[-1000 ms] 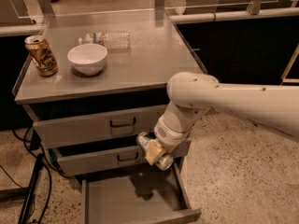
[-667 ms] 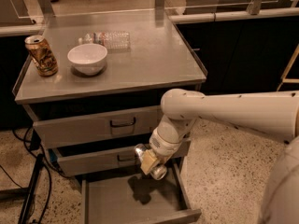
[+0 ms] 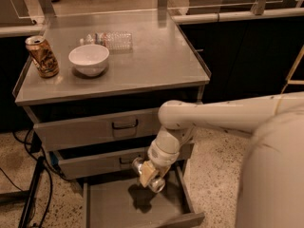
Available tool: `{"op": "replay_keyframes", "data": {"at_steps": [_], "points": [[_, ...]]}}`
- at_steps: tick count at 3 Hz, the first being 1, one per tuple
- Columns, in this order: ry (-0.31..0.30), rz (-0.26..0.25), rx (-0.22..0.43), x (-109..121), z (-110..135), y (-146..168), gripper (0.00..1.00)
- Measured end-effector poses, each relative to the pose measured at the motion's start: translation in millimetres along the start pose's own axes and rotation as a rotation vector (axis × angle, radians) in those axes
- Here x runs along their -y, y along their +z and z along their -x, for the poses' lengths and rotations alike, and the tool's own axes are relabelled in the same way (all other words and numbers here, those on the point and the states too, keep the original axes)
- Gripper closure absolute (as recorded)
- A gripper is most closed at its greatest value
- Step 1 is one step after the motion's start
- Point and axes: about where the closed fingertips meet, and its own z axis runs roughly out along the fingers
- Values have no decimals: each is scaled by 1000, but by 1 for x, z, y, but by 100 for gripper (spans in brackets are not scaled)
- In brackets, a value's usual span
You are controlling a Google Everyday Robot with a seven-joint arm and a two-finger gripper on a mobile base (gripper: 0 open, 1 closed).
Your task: Place redbull can into bottom drawer
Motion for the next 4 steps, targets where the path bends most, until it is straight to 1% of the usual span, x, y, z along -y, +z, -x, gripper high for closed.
{"op": "replay_keyframes", "data": {"at_steps": [1,2,3,4], "points": [[59,73,-82,10,0,63,100],[97,120,-135,12,4,107,100],[109,132,-151,13,0,118,100],[141,158,-166,12,-5,139,100]]}}
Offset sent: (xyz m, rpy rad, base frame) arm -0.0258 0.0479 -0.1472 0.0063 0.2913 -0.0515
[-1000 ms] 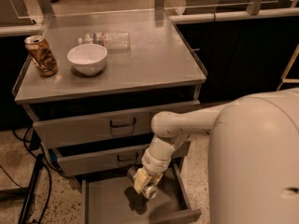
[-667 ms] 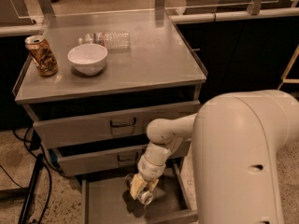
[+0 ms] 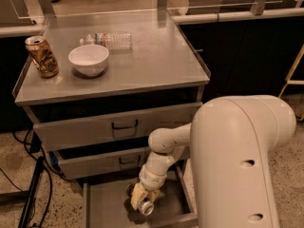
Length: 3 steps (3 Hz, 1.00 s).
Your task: Place redbull can into bottom drawer
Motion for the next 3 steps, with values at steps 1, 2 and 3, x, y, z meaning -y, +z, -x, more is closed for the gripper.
{"op": "replay_keyframes", "data": {"at_steps": [1,2,3], "points": [[160,63,69,20,-6,32,100],[258,114,117,43,1,52,100],[307,149,130,59,14,65,100]]}}
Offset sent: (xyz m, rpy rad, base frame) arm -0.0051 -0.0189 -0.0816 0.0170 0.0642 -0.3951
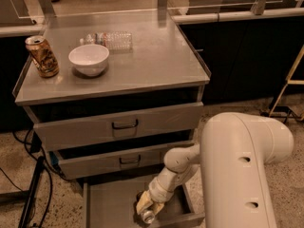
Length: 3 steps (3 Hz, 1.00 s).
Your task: Place redbull can into bottom drawer
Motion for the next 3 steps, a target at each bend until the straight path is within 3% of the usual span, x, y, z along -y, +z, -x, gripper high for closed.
{"op": "replay_keyframes", "data": {"at_steps": [1,2,3], "points": [[1,2,-1,0,1,2,100],[35,40,-6,0,6,19,100],[83,96,48,-4,14,26,100]]}}
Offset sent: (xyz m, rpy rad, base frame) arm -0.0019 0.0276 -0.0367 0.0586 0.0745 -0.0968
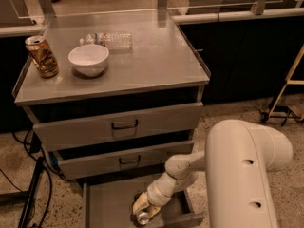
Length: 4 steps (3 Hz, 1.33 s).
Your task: Place redbull can into bottom drawer
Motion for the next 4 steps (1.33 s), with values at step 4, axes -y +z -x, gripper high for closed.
{"op": "replay_keyframes", "data": {"at_steps": [4], "points": [[54,130,38,-4,53,46,100]]}}
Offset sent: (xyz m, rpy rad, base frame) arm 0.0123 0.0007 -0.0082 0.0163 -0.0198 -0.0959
